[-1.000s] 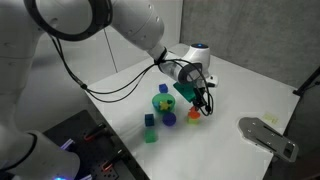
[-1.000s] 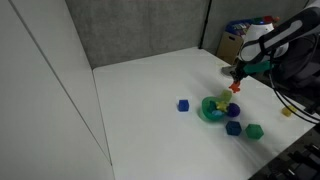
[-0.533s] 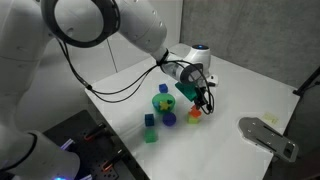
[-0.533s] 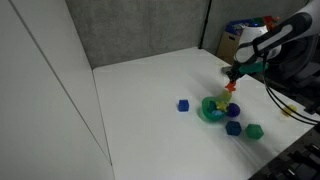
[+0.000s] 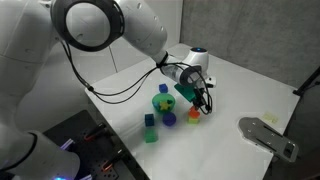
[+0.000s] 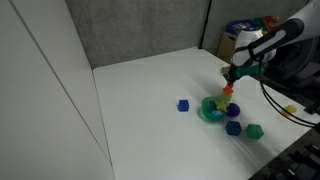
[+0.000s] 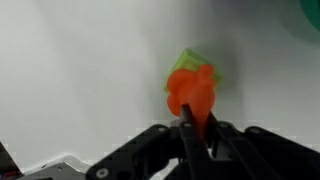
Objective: Put the orange rubber toy in the light green block
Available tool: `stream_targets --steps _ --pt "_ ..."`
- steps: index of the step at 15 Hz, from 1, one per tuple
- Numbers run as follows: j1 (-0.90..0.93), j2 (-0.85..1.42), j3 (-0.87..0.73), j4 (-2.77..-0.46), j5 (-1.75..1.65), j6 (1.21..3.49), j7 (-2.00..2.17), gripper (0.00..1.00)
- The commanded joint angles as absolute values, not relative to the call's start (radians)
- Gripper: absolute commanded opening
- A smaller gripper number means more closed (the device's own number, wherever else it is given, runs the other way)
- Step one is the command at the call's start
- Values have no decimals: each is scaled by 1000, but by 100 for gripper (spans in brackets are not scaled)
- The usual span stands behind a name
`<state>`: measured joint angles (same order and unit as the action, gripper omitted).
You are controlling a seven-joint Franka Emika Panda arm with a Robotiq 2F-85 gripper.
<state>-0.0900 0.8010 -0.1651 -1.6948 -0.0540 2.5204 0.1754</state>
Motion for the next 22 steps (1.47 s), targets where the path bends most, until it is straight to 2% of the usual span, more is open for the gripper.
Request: stream_targets --steps 1,8,22 --pt "-86 819 -167 -1660 -39 2505 191 45" --pt "-89 704 -139 -1708 3 2469 170 98" --pt "-49 263 -67 -1997 -40 2170 -4 100"
